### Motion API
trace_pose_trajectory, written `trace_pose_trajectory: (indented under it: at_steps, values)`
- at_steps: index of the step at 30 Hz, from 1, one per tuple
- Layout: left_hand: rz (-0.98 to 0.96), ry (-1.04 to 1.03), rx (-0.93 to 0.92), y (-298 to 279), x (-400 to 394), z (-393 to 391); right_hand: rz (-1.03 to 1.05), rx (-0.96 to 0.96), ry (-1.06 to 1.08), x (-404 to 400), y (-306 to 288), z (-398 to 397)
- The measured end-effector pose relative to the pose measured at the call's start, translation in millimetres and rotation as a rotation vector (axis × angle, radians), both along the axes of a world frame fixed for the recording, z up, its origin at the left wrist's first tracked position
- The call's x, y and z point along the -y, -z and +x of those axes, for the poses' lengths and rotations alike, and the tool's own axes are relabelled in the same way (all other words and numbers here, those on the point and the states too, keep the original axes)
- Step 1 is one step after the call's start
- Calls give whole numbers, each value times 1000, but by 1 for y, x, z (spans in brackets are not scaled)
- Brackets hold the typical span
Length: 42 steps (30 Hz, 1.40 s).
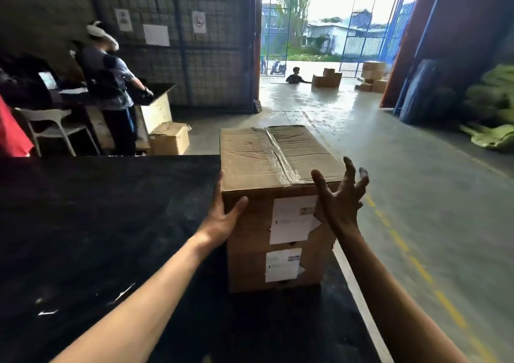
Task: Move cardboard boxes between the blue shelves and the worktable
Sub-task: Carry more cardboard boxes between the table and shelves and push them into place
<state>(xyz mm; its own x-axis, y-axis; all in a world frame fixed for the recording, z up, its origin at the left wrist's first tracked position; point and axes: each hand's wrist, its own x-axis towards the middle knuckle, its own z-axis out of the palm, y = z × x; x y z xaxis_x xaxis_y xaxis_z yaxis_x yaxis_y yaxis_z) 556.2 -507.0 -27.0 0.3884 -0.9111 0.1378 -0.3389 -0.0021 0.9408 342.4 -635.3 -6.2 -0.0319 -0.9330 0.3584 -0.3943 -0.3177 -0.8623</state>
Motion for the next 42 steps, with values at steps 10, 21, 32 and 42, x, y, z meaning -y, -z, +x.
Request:
trace_pose_trajectory:
  at_steps: [10, 21, 32, 42]
  values:
    - [-90, -101, -133, 20, 8, 6, 132, 329, -164, 23, 26, -19]
    - [-390, -679, 23, -40, -56, 68, -51, 196, -618, 14, -17, 66]
    - [-381, -1198, 226, -71, -250, 122, 1, 330, -1167, -99, -27, 246]
    - [-348, -1778, 318, -89, -425, 43, 81, 440, -1697, -272, -47, 321]
